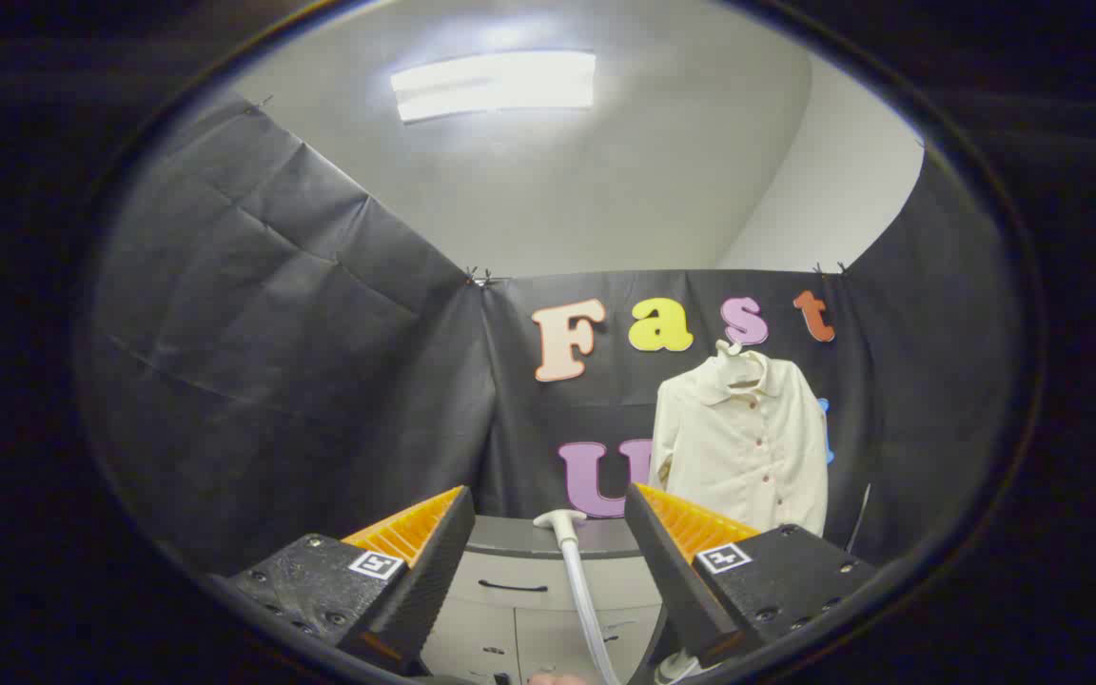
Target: Iron the clothes twice with a garment steamer, once on the left side and once on the right side.
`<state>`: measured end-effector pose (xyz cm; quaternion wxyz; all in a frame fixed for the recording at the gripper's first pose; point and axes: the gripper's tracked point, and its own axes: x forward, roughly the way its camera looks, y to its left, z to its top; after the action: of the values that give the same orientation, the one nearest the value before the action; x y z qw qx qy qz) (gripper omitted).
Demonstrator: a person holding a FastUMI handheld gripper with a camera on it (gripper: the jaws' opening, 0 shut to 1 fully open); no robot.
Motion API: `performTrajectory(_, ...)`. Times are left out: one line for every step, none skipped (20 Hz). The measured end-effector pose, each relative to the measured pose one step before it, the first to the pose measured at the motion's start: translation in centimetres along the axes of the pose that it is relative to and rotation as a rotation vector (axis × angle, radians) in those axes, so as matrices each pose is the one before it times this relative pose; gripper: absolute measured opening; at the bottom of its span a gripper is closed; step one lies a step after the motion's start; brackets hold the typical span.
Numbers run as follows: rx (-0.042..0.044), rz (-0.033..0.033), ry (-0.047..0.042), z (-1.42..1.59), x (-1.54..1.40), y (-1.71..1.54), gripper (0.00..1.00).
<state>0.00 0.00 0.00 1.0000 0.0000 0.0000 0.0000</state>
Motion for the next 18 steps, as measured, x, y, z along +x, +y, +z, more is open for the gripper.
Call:
performTrajectory(0.00707,0.00905,0.01276,-0.296,-0.065,0.337,0.96)
performTrajectory(0.00117,0.00672,0.01009,-0.259,0.102,0.268,0.96)
performTrajectory(-0.00528,0.00266,0.00845,-0.172,0.040,0.135,0.96)
performTrajectory(-0.00769,-0.00446,0.00666,-0.184,0.114,-0.026,0.96)
performTrajectory(-0.00701,-0.00493,0.00816,-0.370,0.061,-0.081,0.96)
performTrajectory(-0.00142,-0.00038,0.00634,-0.288,0.020,0.077,0.96)
performTrajectory(-0.00007,0.00100,0.00453,-0.269,0.141,0.133,0.96)
performTrajectory(-0.00322,0.00193,0.01076,-0.352,0.045,0.083,0.96)
performTrajectory(-0.00487,0.00367,0.01118,-0.405,0.032,0.067,0.96)
performTrajectory(-0.00189,0.00171,0.00740,-0.289,0.098,0.066,0.96)
performTrajectory(0.00090,0.00300,0.01185,-0.420,0.046,-0.011,0.96)
performTrajectory(0.00413,0.00563,0.01517,-0.470,0.013,0.091,0.96)
performTrajectory(0.00499,0.00522,0.01260,-0.394,0.131,0.103,0.96)
performTrajectory(0.00302,-0.00219,0.00475,-0.198,-0.005,-0.077,0.96)
performTrajectory(0.00029,-0.00567,-0.00007,-0.029,0.172,-0.201,0.96)
performTrajectory(-0.00106,-0.00278,0.00055,-0.058,0.190,-0.053,0.96)
performTrajectory(-0.00128,-0.00156,0.00158,-0.206,0.224,-0.061,0.96)
performTrajectory(-0.00050,0.00006,0.00309,-0.250,0.421,0.098,0.96)
